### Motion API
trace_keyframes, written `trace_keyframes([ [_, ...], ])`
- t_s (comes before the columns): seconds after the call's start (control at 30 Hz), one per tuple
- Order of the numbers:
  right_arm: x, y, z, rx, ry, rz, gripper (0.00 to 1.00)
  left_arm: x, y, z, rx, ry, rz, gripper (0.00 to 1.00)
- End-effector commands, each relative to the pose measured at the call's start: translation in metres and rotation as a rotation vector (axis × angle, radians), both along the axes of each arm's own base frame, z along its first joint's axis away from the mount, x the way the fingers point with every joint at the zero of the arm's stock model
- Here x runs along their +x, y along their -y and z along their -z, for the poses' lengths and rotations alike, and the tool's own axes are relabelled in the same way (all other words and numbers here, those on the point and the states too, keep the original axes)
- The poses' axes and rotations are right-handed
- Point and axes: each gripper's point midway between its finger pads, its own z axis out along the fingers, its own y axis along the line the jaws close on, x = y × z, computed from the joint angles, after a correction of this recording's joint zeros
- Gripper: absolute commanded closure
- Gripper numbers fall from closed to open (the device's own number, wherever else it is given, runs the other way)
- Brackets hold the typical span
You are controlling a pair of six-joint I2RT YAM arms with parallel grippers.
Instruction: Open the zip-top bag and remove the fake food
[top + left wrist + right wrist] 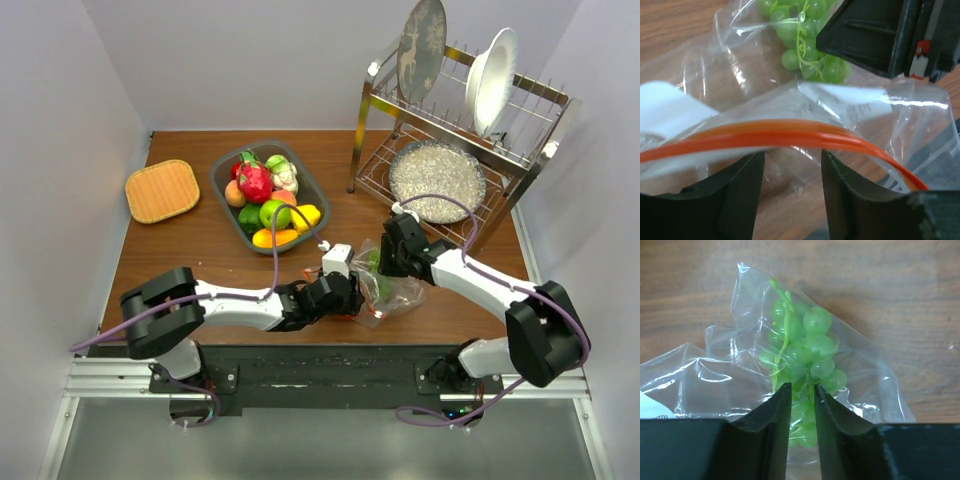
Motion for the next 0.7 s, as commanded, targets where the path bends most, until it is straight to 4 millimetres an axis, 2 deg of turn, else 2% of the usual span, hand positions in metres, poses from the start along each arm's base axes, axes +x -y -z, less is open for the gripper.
trace_keyframes([
  [0.0, -0.009, -0.01, -0.01, 0.091, 0.03, -0.017, 0.77, 0.014, 0.028, -0.023, -0.085, 0.071, 0.024, 0.44],
  [0.1, -0.017, -0.012, -0.013, 0.127, 0.028, -0.031, 0.87, 0.015, 0.032, -0.017, -0.067, 0.071, 0.039, 0.39],
  [0.17, -0.02, -0.012, -0.024, 0.148, 0.05, -0.031, 0.94, 0.016, 0.035, -0.013, -0.055, 0.074, 0.046, 0.36],
  [0.27, -0.021, -0.009, -0.037, 0.15, 0.068, -0.032, 1.0, 0.018, 0.039, -0.008, -0.048, 0.076, 0.051, 0.28],
  [0.3, -0.018, -0.006, -0.044, 0.135, 0.088, -0.017, 1.0, 0.018, 0.041, -0.008, -0.05, 0.077, 0.053, 0.26],
  [0.33, -0.018, 0.007, -0.043, 0.075, 0.09, 0.018, 1.0, 0.018, 0.04, -0.007, -0.053, 0.076, 0.05, 0.25],
  [0.4, -0.011, 0.02, -0.049, 0.029, 0.122, 0.058, 1.0, 0.017, 0.038, -0.004, -0.052, 0.072, 0.043, 0.26],
  [0.47, -0.004, 0.029, -0.051, 0.011, 0.131, 0.084, 1.0, 0.015, 0.036, 0.001, -0.047, 0.063, 0.041, 0.3],
  [0.5, 0.001, 0.028, -0.055, 0.01, 0.144, 0.088, 0.92, 0.016, 0.035, 0.003, -0.045, 0.058, 0.037, 0.33],
  [0.63, 0.022, 0.023, -0.059, -0.017, 0.171, 0.079, 0.44, 0.012, 0.032, 0.008, -0.041, 0.045, 0.037, 0.49],
  [0.67, 0.026, 0.023, -0.059, -0.024, 0.174, 0.082, 0.39, 0.011, 0.029, 0.011, -0.035, 0.041, 0.036, 0.5],
])
